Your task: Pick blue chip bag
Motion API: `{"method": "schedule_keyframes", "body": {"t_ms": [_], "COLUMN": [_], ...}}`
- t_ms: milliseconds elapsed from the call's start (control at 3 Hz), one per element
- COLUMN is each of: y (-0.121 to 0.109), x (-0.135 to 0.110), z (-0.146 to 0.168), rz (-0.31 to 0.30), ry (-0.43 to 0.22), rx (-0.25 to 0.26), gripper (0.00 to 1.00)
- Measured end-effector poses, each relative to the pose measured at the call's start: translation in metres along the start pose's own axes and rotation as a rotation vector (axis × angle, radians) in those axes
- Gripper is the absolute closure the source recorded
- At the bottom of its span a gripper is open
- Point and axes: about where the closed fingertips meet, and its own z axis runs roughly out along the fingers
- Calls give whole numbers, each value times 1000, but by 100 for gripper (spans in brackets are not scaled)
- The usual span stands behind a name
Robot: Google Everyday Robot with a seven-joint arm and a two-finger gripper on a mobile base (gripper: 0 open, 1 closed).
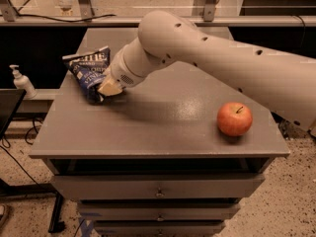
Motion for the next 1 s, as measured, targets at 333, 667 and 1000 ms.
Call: {"method": "schedule_keyframes", "body": {"t_ms": [333,667,1000], "y": [-19,-33,-36], "x": [-19,-45,-50], "z": [-27,-61,-67], "rz": [-24,-50,-56], "ry": [-46,-118,-131], "rx": [47,77,84], "gripper": [100,100,100]}}
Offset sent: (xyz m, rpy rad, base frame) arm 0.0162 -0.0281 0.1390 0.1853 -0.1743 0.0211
